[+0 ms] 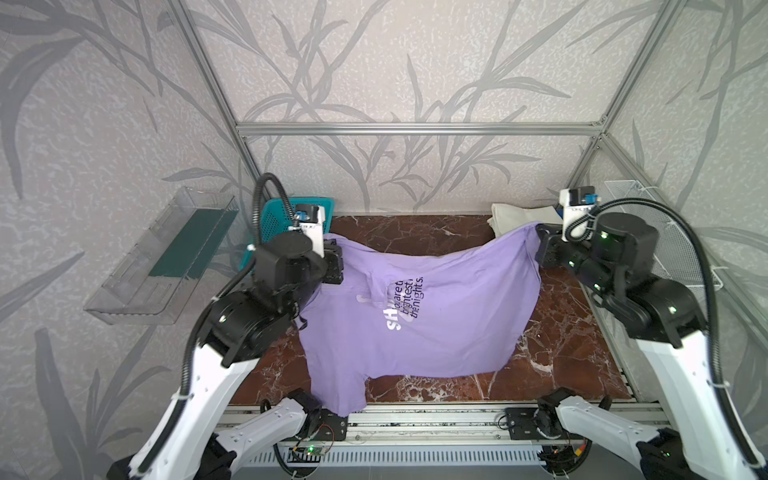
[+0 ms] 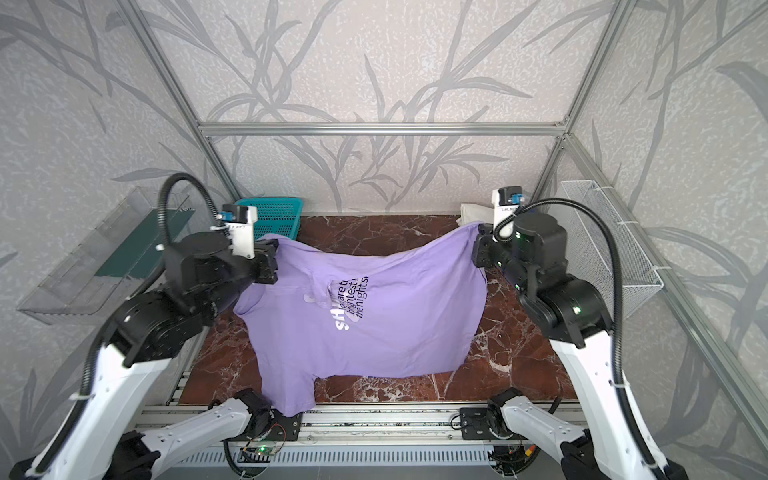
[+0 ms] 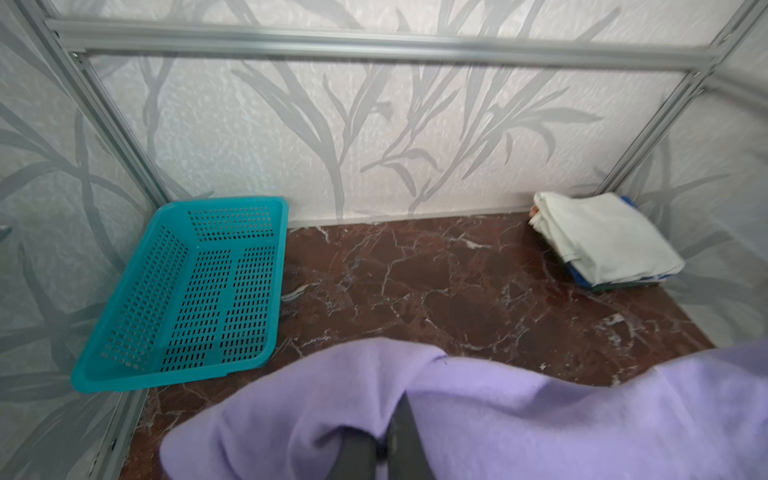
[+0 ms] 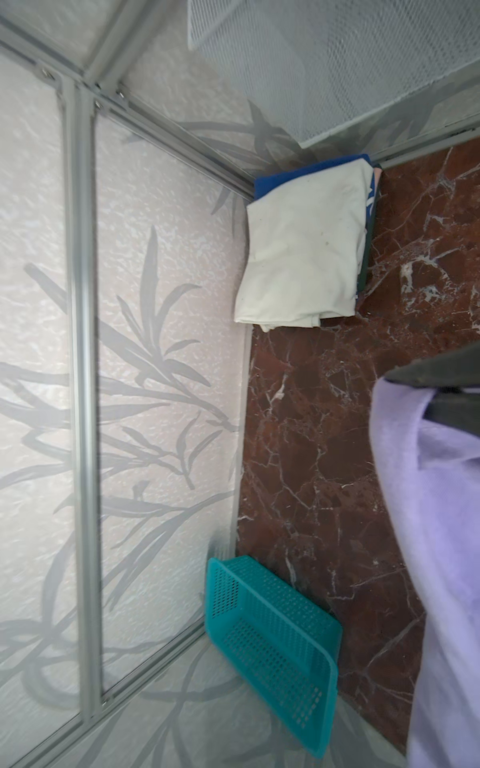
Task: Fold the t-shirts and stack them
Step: 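Lift the t-shirt with both grippers and spread it flat on the table, then release the t-shirt and move both grippers above its middle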
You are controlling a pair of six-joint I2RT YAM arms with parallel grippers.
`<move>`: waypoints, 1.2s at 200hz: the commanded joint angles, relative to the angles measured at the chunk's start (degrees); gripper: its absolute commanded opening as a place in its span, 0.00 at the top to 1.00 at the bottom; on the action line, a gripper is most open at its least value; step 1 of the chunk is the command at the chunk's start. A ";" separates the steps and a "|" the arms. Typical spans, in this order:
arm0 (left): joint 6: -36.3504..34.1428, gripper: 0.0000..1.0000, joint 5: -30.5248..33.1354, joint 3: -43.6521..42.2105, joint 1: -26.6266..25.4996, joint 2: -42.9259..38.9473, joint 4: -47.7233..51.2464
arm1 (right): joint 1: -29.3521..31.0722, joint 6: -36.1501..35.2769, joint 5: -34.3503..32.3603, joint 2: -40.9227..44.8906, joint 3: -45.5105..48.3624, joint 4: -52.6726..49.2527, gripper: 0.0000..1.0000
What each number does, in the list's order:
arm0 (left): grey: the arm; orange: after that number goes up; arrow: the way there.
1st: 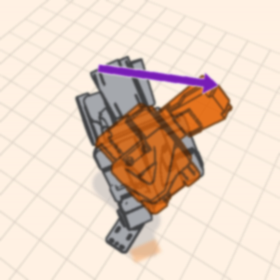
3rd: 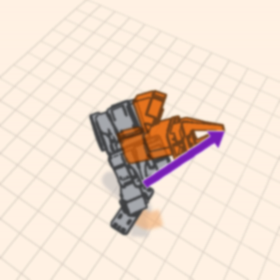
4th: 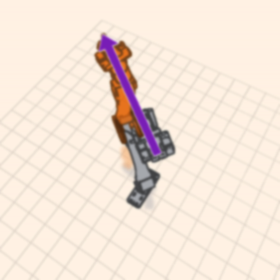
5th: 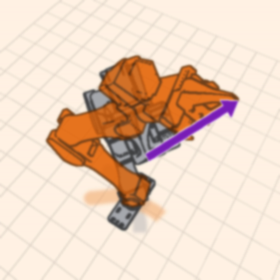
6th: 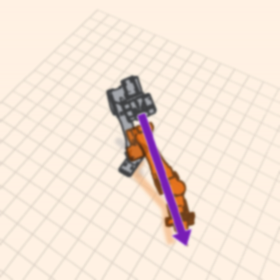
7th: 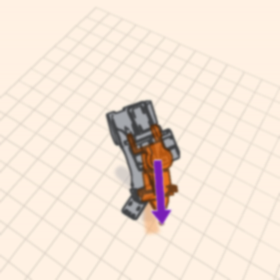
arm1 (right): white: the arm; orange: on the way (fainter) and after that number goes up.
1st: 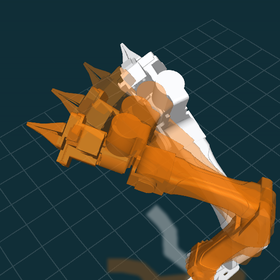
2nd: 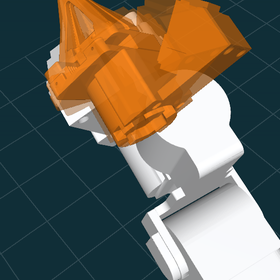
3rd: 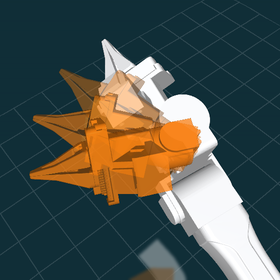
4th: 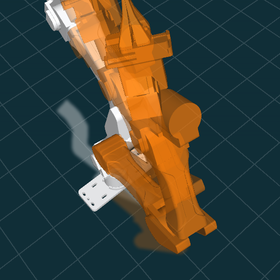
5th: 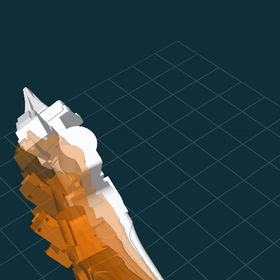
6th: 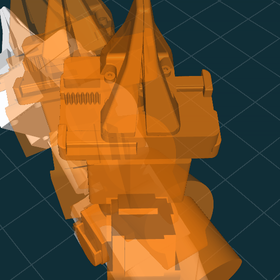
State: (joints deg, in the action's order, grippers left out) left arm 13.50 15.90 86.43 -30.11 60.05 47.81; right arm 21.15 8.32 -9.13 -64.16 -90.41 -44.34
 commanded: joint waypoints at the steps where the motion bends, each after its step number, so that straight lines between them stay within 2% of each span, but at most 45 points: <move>1: 0.70 1.00 -3.97 -3.14 6.06 6.10 -3.95 | -1.30 0.44 2.33 -7.11 2.52 4.95 1.00; 14: 2.03 1.00 -9.04 -6.52 10.19 9.98 -7.97 | -2.32 0.60 2.57 -11.32 4.40 8.47 1.00; 40: 2.83 1.00 -9.78 -9.26 13.89 21.07 -17.83 | -5.97 2.60 5.14 -22.69 6.33 15.48 1.00; 46: 2.85 1.00 -10.33 -7.64 15.01 25.32 -19.53 | -7.06 3.13 6.00 -26.25 4.94 15.77 0.87; 59: 3.32 0.98 -14.32 0.25 17.95 36.16 -19.65 | -9.10 3.96 6.85 -35.86 -1.99 12.31 0.42; 63: 3.43 0.93 -16.27 4.24 18.78 39.84 -17.89 | -9.66 4.08 7.00 -38.79 -4.89 10.37 0.31; 67: 3.73 0.82 -17.69 8.71 19.44 43.47 -15.61 | -10.15 4.08 7.21 -41.49 -8.03 8.02 0.23; 75: 3.62 0.70 -20.90 18.69 20.42 50.27 -9.37 | -10.79 3.86 7.53 -46.06 -14.22 2.59 0.14; 83: 2.61 0.63 -22.00 27.57 20.66 56.03 -3.47 | -11.12 5.48 6.96 -49.58 -20.80 -3.46 0.11; 89: 1.74 0.51 -22.66 32.73 20.49 59.16 -0.56 | -11.08 5.33 6.73 -51.39 -23.81 -6.18 0.10; 97: 1.21 0.36 -23.34 36.73 20.44 61.46 1.46 | -10.95 5.30 7.12 -51.96 -25.22 -7.23 0.08; 105: 1.18 0.31 -23.96 37.84 20.43 62.08 1.56 | -10.84 5.56 8.29 -50.83 -23.43 -5.55 0.05; 117: 1.26 0.07 -24.54 35.52 20.35 60.89 -0.73 | -10.78 5.94 10.84 -47.19 -17.36 -0.49 0.01; 124: 1.43 0.01 -24.75 32.95 20.27 59.54 -2.48 | -10.78 6.41 12.11 -44.66 -13.10 2.78 0.00; 149: 1.44 0.01 -24.98 21.78 19.63 53.02 -8.46 | -9.74 9.72 15.10 -35.59 3.12 13.35 0.01; 160: 1.73 0.01 -24.62 16.35 19.02 49.83 -10.60 | -8.18 10.60 14.36 -31.73 8.75 15.65 0.01; 199: 2.67 0.01 -21.81 -4.17 14.44 38.19 -18.32 | 0.20 13.98 12.91 -21.60 24.88 15.16 0.00; 222: 2.83 0.01 -17.32 -13.93 10.11 32.85 -18.70 | 7.56 17.26 11.43 -16.65 33.25 15.77 0.00; 240: 4.04 0.01 -15.92 -21.46 9.37 29.46 -19.71 | 11.51 20.27 9.26 -14.88 38.37 15.97 0.00</move>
State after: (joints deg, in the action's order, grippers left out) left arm 16.32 -3.97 72.31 -19.46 93.62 30.28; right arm 28.86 23.31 2.96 -82.04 -56.93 -29.32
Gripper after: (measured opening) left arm 0.990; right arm 0.995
